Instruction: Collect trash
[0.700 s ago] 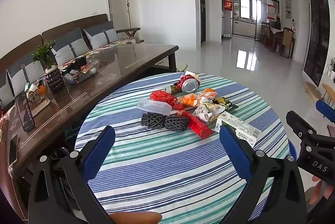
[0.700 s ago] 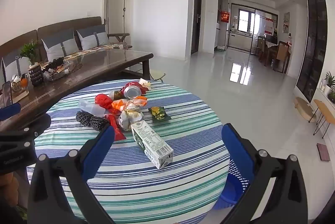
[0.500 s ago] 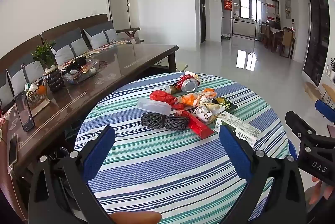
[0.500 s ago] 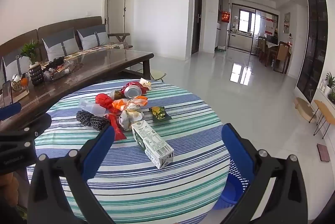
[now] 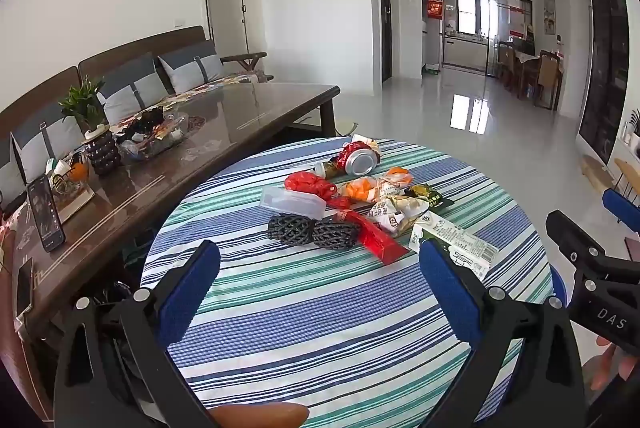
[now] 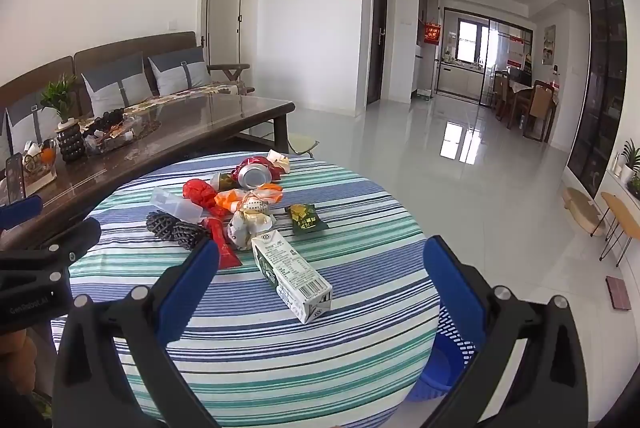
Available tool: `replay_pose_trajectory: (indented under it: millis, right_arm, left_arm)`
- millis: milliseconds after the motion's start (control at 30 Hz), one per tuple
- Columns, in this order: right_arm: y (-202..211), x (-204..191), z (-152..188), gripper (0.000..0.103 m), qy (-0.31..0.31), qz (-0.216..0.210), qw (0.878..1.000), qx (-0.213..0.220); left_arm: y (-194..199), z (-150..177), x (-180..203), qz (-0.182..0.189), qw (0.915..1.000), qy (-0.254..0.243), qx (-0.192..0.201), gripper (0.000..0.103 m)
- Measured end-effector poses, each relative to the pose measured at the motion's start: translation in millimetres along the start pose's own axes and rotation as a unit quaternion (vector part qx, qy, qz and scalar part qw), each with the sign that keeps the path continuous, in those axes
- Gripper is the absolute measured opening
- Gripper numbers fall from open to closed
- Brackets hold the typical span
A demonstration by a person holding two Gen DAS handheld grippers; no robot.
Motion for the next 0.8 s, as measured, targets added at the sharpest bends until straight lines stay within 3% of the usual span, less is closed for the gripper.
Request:
replay_pose_trajectory:
  millis: [800]
  right_arm:
    - [-0.3, 6.2, -1.8, 0.098, 0.006, 0.001, 1.0, 0.014]
  left_arm:
    - [-2.1, -1.7, 6.2, 0.001, 1.0, 0.001, -0.002, 0.099]
Point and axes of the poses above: each gripper's, at about its wrist camera, not at the fingertips, and y roughly against the way its jaws point, x to its right, z to its underside, the point moved 2 cm from there along -y, roughly the way its jaws point, and after that the axes turned 5 degrees about -y, right-handed, at the moved point
